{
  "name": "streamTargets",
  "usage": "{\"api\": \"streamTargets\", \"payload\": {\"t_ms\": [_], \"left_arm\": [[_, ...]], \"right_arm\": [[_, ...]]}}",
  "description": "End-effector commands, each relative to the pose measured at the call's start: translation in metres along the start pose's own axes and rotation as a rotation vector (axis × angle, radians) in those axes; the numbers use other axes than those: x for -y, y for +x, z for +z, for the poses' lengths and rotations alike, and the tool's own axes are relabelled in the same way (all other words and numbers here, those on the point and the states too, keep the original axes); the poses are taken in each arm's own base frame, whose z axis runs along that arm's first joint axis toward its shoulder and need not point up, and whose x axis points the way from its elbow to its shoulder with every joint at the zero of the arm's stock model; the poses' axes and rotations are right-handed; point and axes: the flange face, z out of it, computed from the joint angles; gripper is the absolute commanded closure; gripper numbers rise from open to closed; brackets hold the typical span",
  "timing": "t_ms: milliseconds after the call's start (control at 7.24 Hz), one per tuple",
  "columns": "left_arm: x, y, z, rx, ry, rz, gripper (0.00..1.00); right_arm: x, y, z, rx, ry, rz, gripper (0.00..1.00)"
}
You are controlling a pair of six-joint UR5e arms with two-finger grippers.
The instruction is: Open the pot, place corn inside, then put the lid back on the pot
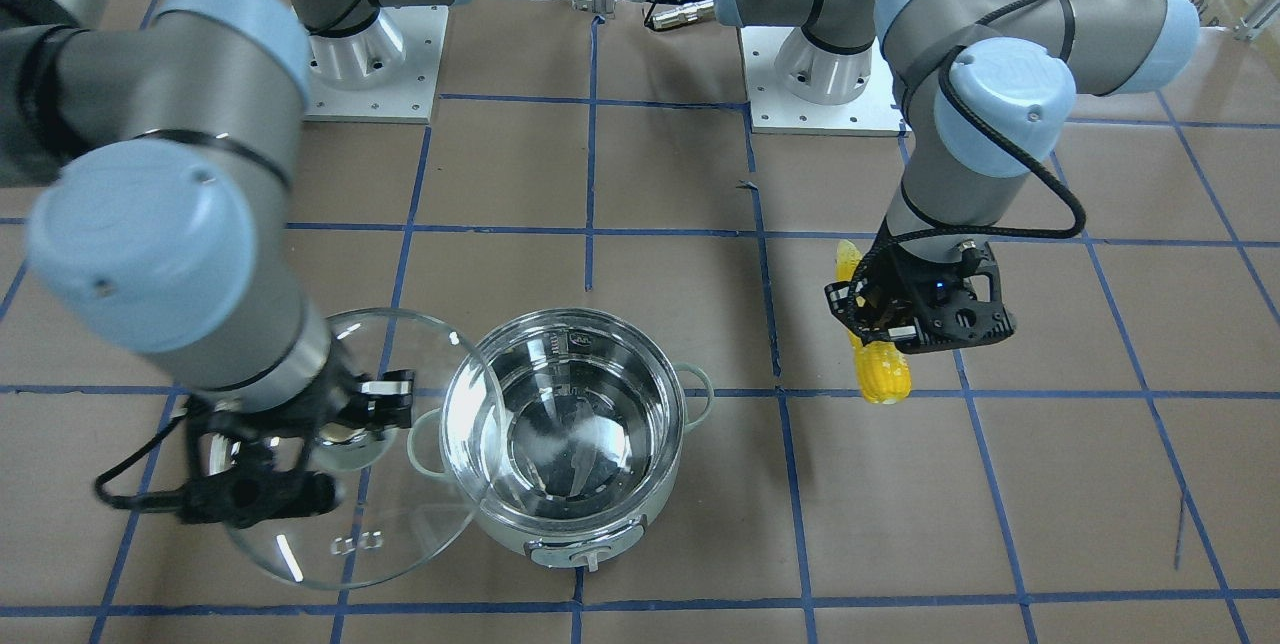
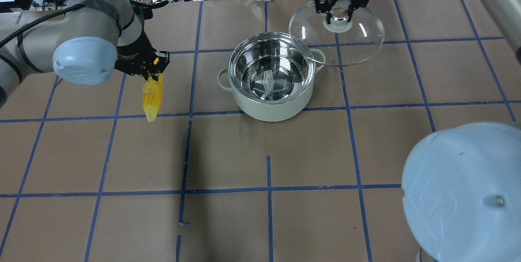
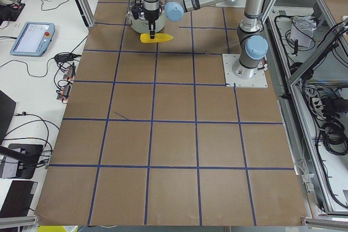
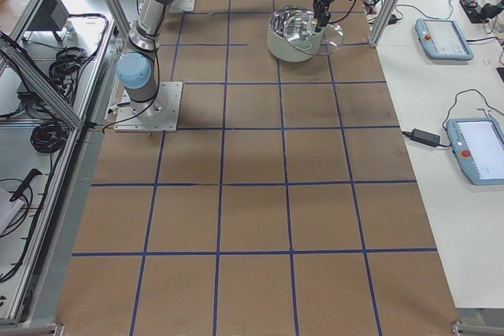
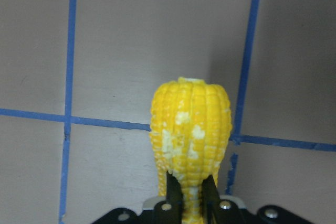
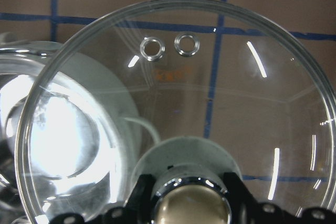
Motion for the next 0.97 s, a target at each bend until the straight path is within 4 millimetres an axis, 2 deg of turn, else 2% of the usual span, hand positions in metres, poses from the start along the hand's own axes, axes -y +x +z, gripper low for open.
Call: {"api": "streamTargets", "payload": {"t_ms": [0, 138, 276, 415, 553, 691, 829], "left_arm": [[-0.008, 0.086, -0.05, -0.011, -0.014, -0.058, 0.99], [-0.017, 0.136, -0.068, -0.011, -0.014, -0.047, 0.99], [-0.018, 0.182, -0.076, -0.022, -0.007, -0.043, 0.99], [-0.014, 0.225, -0.069, -0.045, -0.012, -0.04, 0.99], [-0.004, 0.25, -0.055, -0.042, -0.015, -0.031, 0.99], [0.005, 0.261, -0.027, -0.026, -0.039, -0.024, 0.99], [0.008, 0.259, -0.014, -0.021, -0.058, -0.007, 0.99]], "right_arm": [[0.015, 0.113, 0.038, 0.023, -0.054, 0.0, 0.93], [0.02, 0.14, 0.058, 0.026, -0.074, 0.008, 0.93], [0.022, 0.162, 0.073, 0.037, -0.094, 0.026, 0.93], [0.022, 0.163, 0.079, 0.041, -0.101, 0.024, 0.93], [0.022, 0.163, 0.08, 0.043, -0.101, 0.023, 0.93], [0.022, 0.163, 0.08, 0.043, -0.101, 0.024, 0.93], [0.022, 0.163, 0.08, 0.043, -0.101, 0.023, 0.93]]}}
